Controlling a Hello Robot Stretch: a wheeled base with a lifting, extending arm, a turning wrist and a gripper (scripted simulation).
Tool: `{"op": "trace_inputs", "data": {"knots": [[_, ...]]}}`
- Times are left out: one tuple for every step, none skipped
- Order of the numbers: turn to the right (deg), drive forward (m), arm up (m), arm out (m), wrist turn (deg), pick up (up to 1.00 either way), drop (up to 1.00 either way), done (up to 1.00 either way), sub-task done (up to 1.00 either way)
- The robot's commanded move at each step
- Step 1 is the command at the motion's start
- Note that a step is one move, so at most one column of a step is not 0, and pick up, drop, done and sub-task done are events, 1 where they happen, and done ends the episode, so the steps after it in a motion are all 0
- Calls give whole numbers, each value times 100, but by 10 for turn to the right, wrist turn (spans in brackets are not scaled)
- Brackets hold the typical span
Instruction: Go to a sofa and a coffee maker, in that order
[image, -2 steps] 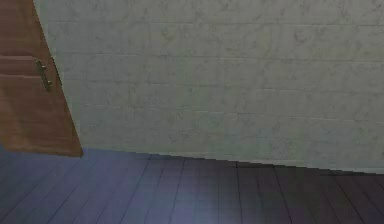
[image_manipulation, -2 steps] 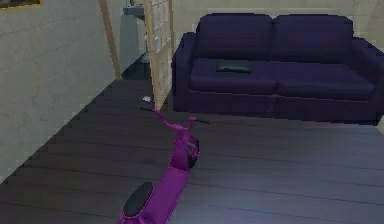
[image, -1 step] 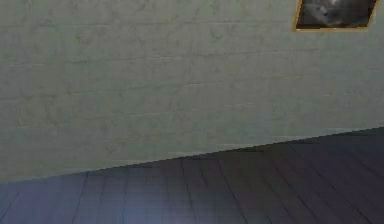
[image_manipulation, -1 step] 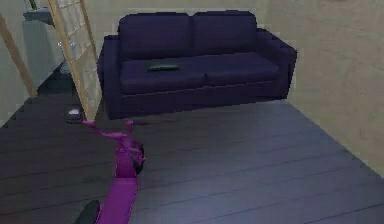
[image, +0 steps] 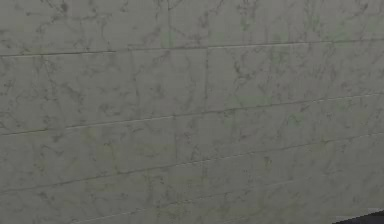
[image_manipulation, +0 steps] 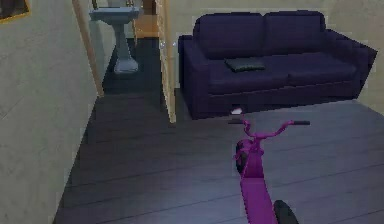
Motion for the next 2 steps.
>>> {"op": "trace_inputs", "data": {"knots": [[180, 0, 0, 0, 0, 0, 0, 0, 0], [0, 10, 0, 0, 0, 0, 0, 0, 0]]}}
